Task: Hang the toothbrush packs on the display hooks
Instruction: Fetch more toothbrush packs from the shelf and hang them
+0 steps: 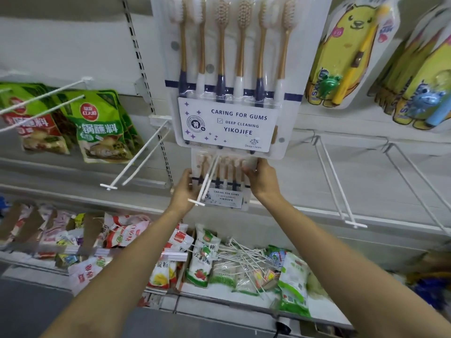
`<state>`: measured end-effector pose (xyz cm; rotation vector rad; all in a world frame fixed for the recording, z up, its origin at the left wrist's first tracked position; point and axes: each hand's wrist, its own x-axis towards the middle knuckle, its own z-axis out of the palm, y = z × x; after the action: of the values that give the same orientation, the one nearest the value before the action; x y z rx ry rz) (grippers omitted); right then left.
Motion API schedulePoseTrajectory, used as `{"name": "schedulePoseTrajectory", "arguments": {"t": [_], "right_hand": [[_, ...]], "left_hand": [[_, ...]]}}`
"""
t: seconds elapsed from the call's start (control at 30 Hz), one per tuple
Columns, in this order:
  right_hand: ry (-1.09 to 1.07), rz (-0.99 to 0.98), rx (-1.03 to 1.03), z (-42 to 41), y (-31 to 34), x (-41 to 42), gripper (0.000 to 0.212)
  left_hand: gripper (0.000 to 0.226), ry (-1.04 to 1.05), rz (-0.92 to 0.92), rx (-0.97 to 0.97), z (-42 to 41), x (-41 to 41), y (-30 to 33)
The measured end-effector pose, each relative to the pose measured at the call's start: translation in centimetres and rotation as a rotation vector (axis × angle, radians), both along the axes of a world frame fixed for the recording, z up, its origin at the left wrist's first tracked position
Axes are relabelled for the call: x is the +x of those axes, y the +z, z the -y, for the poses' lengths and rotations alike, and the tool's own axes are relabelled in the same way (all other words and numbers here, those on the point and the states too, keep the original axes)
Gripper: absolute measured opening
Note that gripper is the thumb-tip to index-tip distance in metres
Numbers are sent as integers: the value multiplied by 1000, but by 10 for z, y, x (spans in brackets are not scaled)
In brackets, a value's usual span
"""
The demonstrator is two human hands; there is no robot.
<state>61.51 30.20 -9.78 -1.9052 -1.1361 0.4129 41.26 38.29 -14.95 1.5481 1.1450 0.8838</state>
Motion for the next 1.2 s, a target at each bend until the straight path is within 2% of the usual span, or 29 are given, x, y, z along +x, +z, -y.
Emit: {"name": "schedulePoseTrajectory", "arguments": {"t": [0.07, 0.13, 0.2, 0.3, 0.4, 0.43, 0.5, 0.63, 0.87, 1.03, 1.2], "right_hand": [[14, 31, -4, -4, -1, 2, 24], [25, 40, -11, -6, 0, 3, 20], [34, 45, -16, -4, 2, 4, 21], [87, 92, -17, -1, 6, 7, 23], [70, 152, -60, 1, 7, 14, 32], [43, 152, -90, 3, 8, 16, 36], [6, 130, -133, 13, 8, 18, 42], [52, 175, -86, 53, 1, 15, 52], [217, 493, -79, 147, -18, 10, 47], [168, 617, -113, 216, -17, 16, 48], [104, 663, -133, 287, -12, 33, 49]], "left_hand": [[9, -4, 35, -81, -3, 4, 6], [40, -17, 20, -155, -14, 4, -1], [52, -13, 1, -187, -24, 5, -10], [57, -14, -26, -137, -29, 2, -18], [79, 9, -124, -22, -26, -1, -23], [80, 15, -197, 29, -15, -2, -17], [66, 36, -340, 147, 4, -3, -9], [57, 63, -404, 324, 40, -8, -4], [52, -278, -711, 678, 111, -9, 19], [59, -421, -760, 848, 156, 15, 34], [58, -553, -671, 946, 200, 52, 48]]}}
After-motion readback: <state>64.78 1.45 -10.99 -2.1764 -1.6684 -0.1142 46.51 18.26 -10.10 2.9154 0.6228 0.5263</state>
